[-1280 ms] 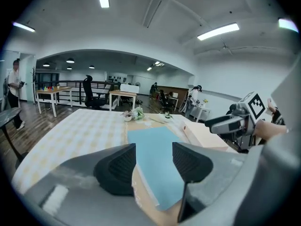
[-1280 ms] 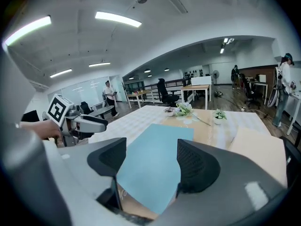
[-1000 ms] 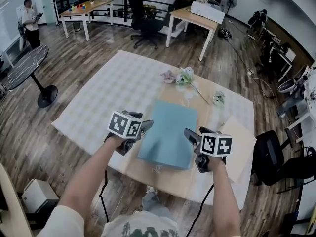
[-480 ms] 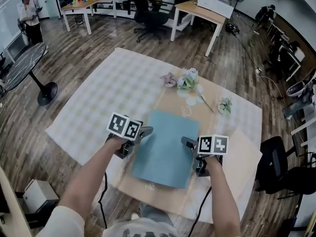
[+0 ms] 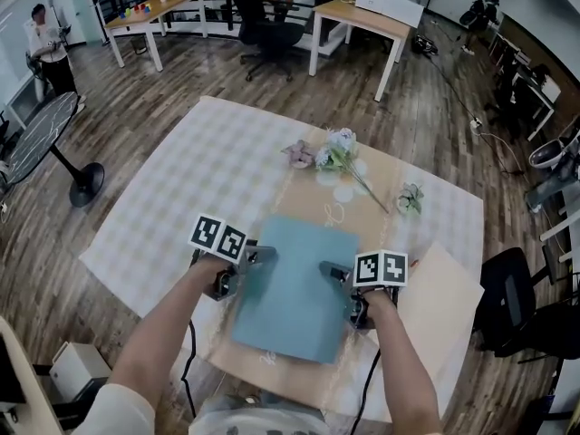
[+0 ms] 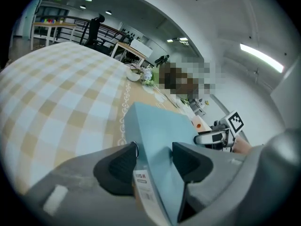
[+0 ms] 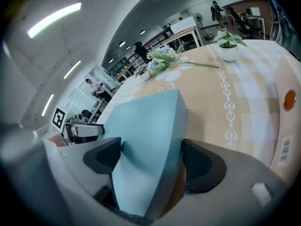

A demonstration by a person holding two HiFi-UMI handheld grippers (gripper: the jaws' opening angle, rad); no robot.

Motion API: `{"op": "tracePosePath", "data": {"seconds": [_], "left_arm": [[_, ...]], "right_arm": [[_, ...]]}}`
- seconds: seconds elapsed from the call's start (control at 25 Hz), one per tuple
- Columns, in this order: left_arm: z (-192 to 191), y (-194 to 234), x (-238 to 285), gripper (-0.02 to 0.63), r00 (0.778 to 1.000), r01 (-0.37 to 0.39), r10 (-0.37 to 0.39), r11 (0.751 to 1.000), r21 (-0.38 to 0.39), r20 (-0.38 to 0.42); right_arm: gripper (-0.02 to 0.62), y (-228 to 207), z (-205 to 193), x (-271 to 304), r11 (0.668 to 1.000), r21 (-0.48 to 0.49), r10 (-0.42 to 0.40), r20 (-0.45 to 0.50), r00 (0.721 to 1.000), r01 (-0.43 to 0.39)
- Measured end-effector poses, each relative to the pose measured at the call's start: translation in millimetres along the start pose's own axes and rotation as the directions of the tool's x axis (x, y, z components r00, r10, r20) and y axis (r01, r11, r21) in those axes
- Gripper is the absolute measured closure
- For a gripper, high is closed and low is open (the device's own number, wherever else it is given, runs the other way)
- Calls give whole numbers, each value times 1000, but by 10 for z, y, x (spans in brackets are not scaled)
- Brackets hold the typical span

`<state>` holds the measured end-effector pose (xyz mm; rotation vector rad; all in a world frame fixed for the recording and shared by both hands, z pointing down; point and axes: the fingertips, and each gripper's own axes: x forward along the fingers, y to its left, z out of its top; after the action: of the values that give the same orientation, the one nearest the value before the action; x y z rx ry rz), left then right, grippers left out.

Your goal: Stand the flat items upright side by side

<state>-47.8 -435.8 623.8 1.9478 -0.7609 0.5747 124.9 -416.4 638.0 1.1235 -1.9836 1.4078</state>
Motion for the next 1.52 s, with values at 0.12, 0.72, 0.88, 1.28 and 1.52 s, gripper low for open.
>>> {"op": "tracePosePath", "data": {"seconds": [0.12, 0.72, 0.88, 1.28, 1.52], "left_arm": [[-1, -10, -12, 356, 1000, -19, 19, 1000, 0, -9], [800, -515, -957, 359, 971, -84, 15, 955, 284, 239], [932, -644, -1147, 359, 960, -93, -10, 931, 353, 280], [985, -735, -1490, 359, 932, -137, -48, 870, 473, 359], [861, -754, -1605, 357, 926, -151, -62, 842, 517, 372]], "right_arm": [[184, 15, -7, 3, 1000, -12, -4, 1, 1000, 4], [195, 925, 611, -760, 961, -234, -44, 385, 922, 144], [199, 1127, 692, -963, 934, -275, -74, 472, 879, 227], [213, 1570, 696, -1279, 839, -348, -98, 660, 745, 419], [232, 1699, 523, -1339, 811, -344, -103, 712, 694, 473]]}}
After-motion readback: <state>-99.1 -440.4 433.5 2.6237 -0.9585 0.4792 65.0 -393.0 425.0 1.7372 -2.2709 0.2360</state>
